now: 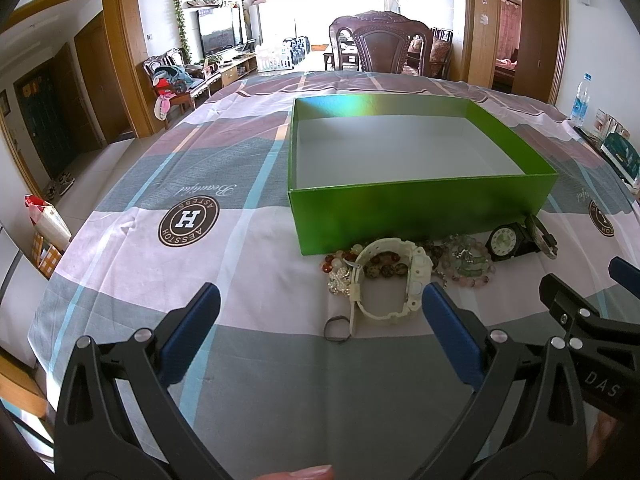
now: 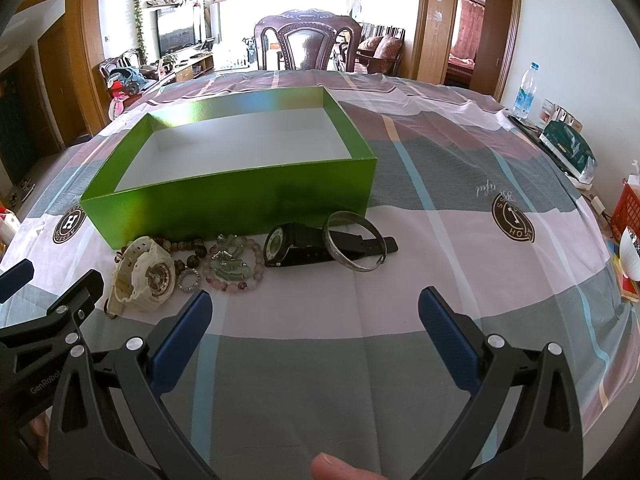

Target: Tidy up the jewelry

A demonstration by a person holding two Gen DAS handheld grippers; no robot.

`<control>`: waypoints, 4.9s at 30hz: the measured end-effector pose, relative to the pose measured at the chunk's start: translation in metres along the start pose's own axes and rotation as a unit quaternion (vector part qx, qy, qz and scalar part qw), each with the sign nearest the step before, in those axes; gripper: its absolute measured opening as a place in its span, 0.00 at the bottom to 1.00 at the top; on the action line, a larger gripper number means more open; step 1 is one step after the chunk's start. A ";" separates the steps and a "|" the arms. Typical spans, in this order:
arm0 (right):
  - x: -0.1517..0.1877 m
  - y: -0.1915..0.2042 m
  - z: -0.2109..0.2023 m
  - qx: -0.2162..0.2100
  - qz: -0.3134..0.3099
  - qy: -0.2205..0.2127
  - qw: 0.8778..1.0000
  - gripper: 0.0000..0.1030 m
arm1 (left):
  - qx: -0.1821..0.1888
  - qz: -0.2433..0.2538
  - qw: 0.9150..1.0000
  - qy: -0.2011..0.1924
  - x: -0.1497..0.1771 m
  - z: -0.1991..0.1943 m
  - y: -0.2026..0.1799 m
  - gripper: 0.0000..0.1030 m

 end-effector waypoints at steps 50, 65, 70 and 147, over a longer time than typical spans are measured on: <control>-0.030 -0.018 0.059 -0.025 -0.036 0.067 0.997 0.43 | 0.052 0.019 0.996 0.071 0.002 0.046 -0.006 0.60; 0.017 0.009 0.040 -0.146 -0.040 0.132 0.980 0.03 | 0.087 0.003 0.991 0.099 0.004 0.069 -0.004 0.31; 0.018 -0.006 0.033 -0.121 -0.026 0.122 0.985 0.04 | 0.107 -0.001 0.989 0.099 0.007 0.071 -0.007 0.24; -0.116 0.024 0.020 -0.085 -0.068 -0.051 0.993 0.04 | 0.099 -0.010 0.995 0.012 -0.112 0.046 0.033 0.10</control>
Point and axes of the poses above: each gripper's, at about its wrist camera, not at the fingertips, and z roughly the way its jaws point, y to its left, x to its underside, the point moved 7 cm from there along z, roughly the way its jaws point, and after that the axes turned 7 degrees about z, right-handed, at the moved point
